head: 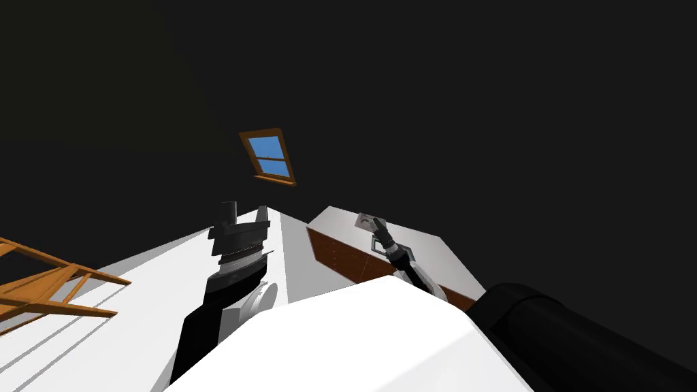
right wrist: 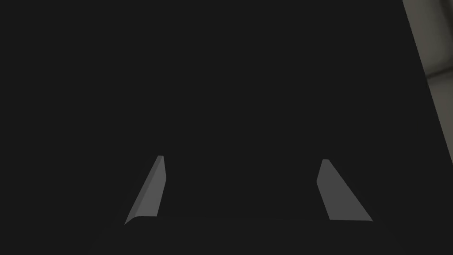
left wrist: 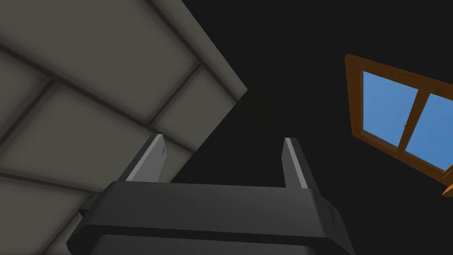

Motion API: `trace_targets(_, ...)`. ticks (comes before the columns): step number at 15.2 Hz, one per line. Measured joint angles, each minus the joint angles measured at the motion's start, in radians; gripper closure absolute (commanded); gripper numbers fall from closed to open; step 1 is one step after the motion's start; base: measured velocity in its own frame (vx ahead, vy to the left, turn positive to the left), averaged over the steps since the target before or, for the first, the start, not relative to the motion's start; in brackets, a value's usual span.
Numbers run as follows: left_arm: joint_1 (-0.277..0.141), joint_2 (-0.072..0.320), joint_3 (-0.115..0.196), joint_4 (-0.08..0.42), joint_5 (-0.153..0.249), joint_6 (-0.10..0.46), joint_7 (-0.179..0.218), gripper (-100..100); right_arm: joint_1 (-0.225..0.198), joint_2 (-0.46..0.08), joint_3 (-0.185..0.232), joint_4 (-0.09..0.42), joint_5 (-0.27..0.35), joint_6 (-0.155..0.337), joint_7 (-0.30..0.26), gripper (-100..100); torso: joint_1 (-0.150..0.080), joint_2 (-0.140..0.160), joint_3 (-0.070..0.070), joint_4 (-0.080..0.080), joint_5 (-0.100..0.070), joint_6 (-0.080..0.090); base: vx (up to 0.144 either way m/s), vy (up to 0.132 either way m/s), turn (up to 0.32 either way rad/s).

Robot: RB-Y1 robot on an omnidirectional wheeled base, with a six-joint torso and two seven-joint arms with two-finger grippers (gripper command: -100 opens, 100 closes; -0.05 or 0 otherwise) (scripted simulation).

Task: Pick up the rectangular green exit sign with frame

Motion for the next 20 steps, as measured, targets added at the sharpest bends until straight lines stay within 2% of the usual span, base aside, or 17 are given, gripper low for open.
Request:
trace_targets(10,0.000,0.000,0.000,0.000,0.000,0.000,0.000,0,-0.014,-0.214,0.044,0.157,0.070,-0.007,0.003,-100,-0.001,-0.001,0.000,0.000,0.000,0.000,-0.013,-0.039,0.231)
trace_targets(16,0.000,0.000,0.000,0.000,0.000,0.000,0.000,0,-0.005,-0.338,0.068,0.220,0.108,-0.005,0.002,-100,-0.001,-0.001,0.000,0.000,0.000,0.001,-0.011,-0.036,0.233)
trace_targets(20,0.000,0.000,0.000,0.000,0.000,0.000,0.000,0,-0.019,-0.424,0.099,0.289,0.142,-0.002,0.002,-100,-0.001,-0.001,-0.001,0.000,0.000,0.000,-0.013,-0.040,0.305)
